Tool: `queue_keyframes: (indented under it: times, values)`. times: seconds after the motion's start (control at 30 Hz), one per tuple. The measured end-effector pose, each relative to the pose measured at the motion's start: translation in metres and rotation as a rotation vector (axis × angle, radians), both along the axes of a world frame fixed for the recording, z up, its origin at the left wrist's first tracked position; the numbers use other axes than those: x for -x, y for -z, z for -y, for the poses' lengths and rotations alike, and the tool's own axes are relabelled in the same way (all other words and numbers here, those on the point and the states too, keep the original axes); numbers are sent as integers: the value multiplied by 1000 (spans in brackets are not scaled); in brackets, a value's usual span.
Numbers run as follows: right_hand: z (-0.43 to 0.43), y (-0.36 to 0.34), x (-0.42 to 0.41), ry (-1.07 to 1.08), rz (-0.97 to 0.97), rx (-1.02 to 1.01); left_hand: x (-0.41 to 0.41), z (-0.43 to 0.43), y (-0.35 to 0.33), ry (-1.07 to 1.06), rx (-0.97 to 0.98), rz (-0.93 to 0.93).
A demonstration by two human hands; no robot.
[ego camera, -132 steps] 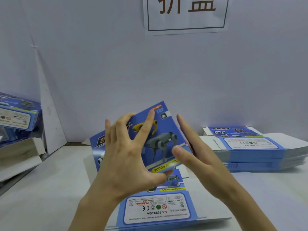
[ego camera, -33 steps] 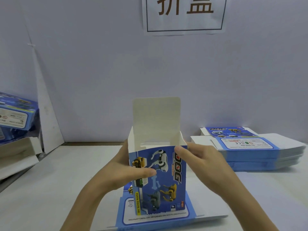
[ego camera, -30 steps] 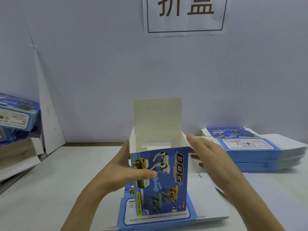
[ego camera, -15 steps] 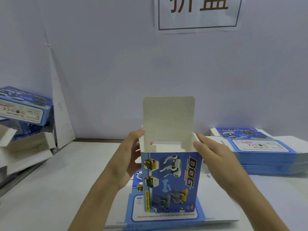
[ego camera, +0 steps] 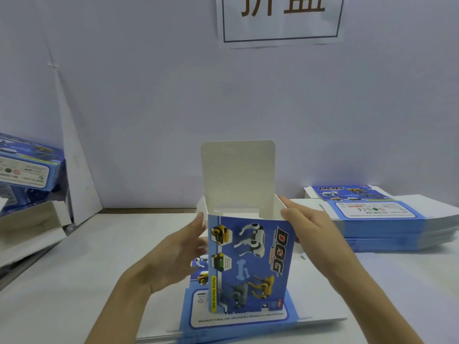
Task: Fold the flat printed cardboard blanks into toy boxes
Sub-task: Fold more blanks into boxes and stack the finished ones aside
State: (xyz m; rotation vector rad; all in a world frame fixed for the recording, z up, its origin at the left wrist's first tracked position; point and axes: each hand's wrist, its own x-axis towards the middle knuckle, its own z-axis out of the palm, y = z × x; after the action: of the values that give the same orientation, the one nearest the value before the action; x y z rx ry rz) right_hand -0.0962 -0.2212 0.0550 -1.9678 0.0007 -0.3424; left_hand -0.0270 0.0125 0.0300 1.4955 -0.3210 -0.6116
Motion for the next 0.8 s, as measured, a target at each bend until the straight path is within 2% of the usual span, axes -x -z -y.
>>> queue_keyframes:
  times: [0.1, 0.17, 0.23, 0.33, 0.4, 0.43, 0.5, 0.63, 0.7, 0.8]
  values:
    - [-1, -5, 4, -35, -8, -55, 7, -3, -18, -213, -77, 134]
    - [-2, -7, 5, -36, 5, -30, 14, -4, -34, -444, -109, 328]
    - [-2, -6, 6, -23, 17, -14, 24, -1, -47, -635, -242, 581]
    - [-6, -8, 7, -10, 18, 24, 45, 15, -54, -703, -543, 815]
    - [-9, -9, 9, 12, 24, 56, 54, 30, -50, -673, -724, 827]
    - [-10, -9, 9, 28, 14, 69, 57, 36, -48, -664, -748, 832]
    - [-13, -9, 8, 54, -20, 66, 58, 41, -46, -659, -687, 828]
    - [-22, -11, 10, 135, -68, -37, 53, 44, -39, -663, -437, 700]
    - [-22, -13, 11, 147, -113, -147, 47, 45, -35, -641, -278, 609]
    - [-20, -15, 12, 102, -134, -336, 38, 45, -30, -484, 3, 452]
